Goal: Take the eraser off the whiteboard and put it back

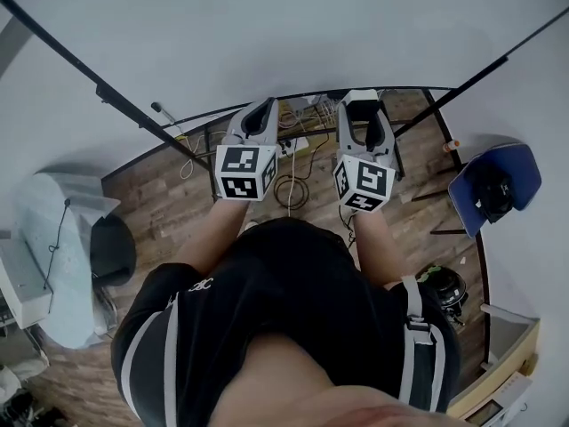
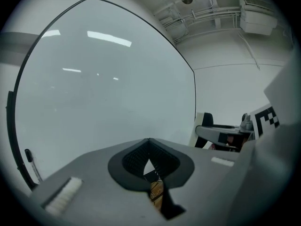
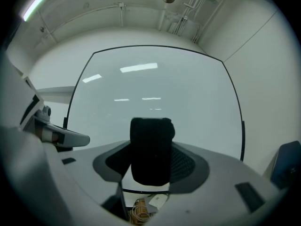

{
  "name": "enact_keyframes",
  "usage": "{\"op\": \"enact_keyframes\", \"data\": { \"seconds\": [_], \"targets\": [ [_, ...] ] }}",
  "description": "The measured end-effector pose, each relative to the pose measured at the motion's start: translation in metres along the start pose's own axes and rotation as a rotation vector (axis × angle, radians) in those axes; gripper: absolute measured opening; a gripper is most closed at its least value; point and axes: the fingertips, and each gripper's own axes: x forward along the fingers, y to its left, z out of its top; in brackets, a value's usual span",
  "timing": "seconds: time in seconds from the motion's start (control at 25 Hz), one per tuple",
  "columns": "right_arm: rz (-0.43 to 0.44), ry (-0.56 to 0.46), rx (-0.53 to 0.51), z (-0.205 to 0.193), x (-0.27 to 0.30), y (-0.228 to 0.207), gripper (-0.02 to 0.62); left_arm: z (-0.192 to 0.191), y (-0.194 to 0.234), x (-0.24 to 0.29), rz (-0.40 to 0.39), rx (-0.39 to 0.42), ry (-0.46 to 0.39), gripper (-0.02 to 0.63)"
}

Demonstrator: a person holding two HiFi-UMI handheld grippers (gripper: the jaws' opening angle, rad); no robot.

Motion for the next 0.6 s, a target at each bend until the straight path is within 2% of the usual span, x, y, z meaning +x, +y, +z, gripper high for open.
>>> {"op": "enact_keyframes", "data": {
  "seconds": [0.32,0.6],
  "targets": [
    [-0.013,-0.004,0.017,0.002,-0.007,-0.006,0.235,-0.007,-0.019,0.007,-0.058,0.002,0.024,0.009],
    [0.001,0.01,0.027,-0.001,-0.007,-0.003,0.235,-0.008,-0.017,0.003,-0.044,0.001,0.026,0.009]
  ]
}}
